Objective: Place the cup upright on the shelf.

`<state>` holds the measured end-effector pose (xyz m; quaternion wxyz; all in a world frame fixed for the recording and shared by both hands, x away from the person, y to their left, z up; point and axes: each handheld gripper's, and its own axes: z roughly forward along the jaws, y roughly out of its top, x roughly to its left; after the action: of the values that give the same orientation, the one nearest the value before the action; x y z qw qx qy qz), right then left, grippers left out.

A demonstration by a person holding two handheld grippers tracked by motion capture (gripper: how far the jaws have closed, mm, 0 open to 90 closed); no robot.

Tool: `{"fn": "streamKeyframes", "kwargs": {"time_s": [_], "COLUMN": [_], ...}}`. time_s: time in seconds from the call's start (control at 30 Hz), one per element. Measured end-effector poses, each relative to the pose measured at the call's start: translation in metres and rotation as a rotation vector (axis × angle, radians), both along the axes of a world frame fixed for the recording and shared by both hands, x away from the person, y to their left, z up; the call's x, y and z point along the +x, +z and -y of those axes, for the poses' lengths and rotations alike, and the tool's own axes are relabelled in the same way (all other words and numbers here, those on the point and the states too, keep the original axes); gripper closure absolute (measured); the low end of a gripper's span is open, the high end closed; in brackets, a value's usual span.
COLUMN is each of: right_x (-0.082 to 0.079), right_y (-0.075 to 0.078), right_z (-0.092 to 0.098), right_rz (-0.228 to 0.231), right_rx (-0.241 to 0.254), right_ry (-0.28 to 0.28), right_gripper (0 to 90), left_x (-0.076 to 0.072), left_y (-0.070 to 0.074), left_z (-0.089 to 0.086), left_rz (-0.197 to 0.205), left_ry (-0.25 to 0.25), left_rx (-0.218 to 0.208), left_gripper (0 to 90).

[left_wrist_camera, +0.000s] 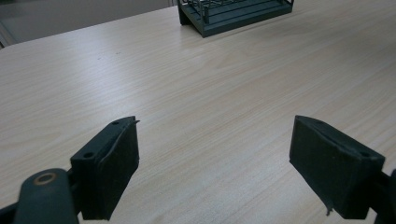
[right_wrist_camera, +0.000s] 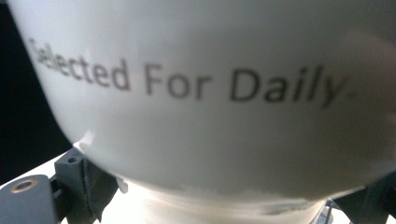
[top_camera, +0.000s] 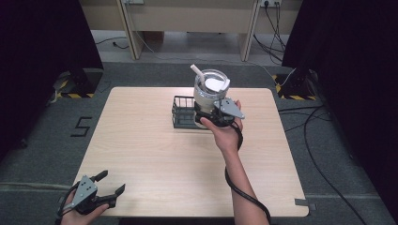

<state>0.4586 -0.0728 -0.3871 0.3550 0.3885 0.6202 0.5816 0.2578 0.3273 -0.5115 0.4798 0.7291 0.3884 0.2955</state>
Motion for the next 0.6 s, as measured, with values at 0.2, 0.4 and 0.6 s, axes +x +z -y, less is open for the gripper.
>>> {"fn": "streamKeyframes", "kwargs": {"time_s": [0.2,0.4,0.6], "right_x": [0.010,0.023,0.038], "right_y": [0.008,0.016,0.018], "right_z": [0.003,0.005,0.008], "right_rz": [0.001,-0.001,-0.018], "right_rx": [-0.010,-0.008,-0.004], "right_ry": [-0.017,-0.035,-0.058], "right_gripper": [9.7,9.7,9.7], "left_x": [0.000,0.000,0.000], "left_y": [0.000,0.001,0.001], "left_z": [0.000,0.000,-0.001], "left_rz": [0.001,0.004,0.004], "left_ry": [0.001,0.003,0.004], "left_rx": [-0.001,-0.004,-0.002], "left_gripper": [15.3,15.3,15.3]}}
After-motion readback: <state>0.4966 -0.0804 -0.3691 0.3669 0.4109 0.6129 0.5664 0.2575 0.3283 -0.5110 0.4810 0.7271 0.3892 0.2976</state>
